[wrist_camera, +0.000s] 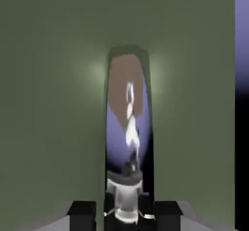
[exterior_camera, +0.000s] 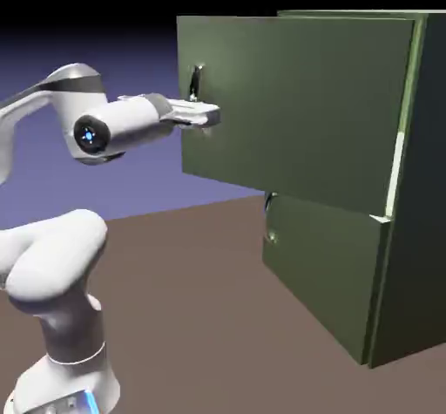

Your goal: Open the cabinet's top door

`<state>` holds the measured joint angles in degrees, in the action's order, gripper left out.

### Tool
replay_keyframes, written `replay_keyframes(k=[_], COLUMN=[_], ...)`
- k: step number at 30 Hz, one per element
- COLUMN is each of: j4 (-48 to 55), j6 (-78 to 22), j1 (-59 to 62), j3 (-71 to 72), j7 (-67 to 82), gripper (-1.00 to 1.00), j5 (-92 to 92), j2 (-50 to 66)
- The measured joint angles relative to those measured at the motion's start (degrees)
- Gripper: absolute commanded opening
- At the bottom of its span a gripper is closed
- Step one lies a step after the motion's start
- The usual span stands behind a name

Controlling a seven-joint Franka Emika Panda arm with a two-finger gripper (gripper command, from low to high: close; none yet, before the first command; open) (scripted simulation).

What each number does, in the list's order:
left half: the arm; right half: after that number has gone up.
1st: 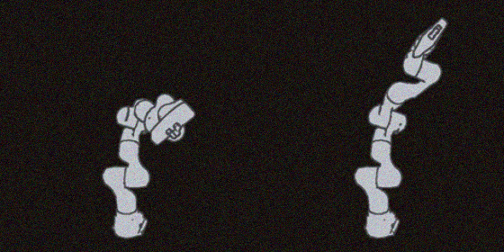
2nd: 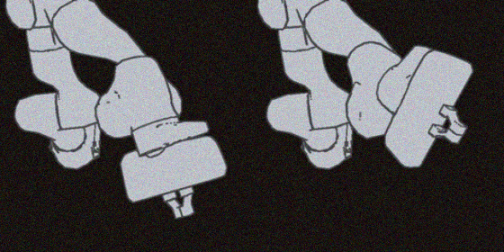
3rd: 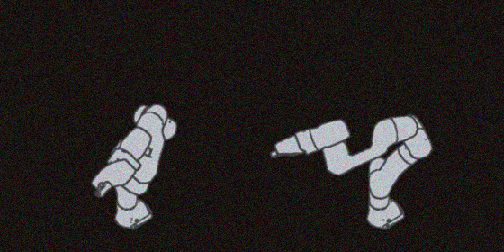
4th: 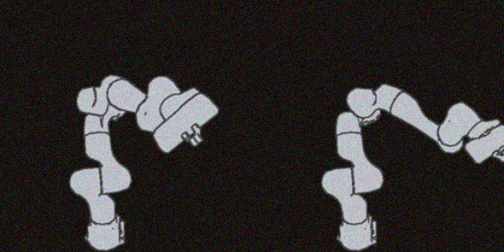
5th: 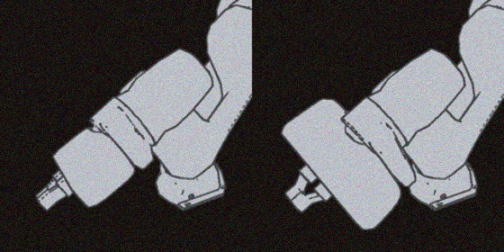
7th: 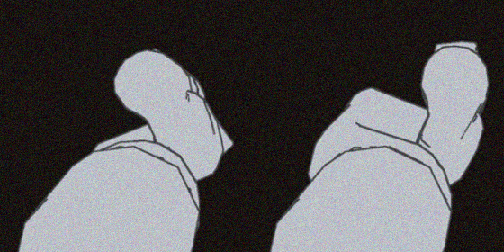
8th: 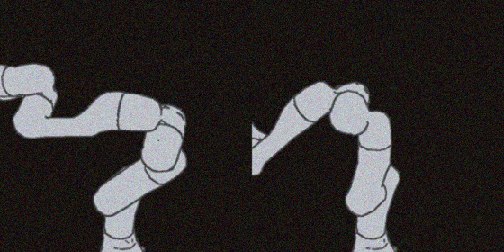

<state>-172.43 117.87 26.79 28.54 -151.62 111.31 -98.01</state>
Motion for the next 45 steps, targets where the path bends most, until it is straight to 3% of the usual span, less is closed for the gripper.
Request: replay_keyframes(k=[11,22,32,45], j4=[-3.0,-3.5,2.7,19.2], j6=[-11.5,-34.2,-48.0,-60.4], j1=[0.3,23.0,25.2,14.2], j3=[-22.8,-21.2,-38.6,-56.6], j7=[4.1,2.5,15.5,30.6], gripper=[-1.00,-1.00,-1.00,-1.00], j5=[-19.1,-11.9,-30.9,-51.8], j2=[0.5,-2.0,17.0,44.0])
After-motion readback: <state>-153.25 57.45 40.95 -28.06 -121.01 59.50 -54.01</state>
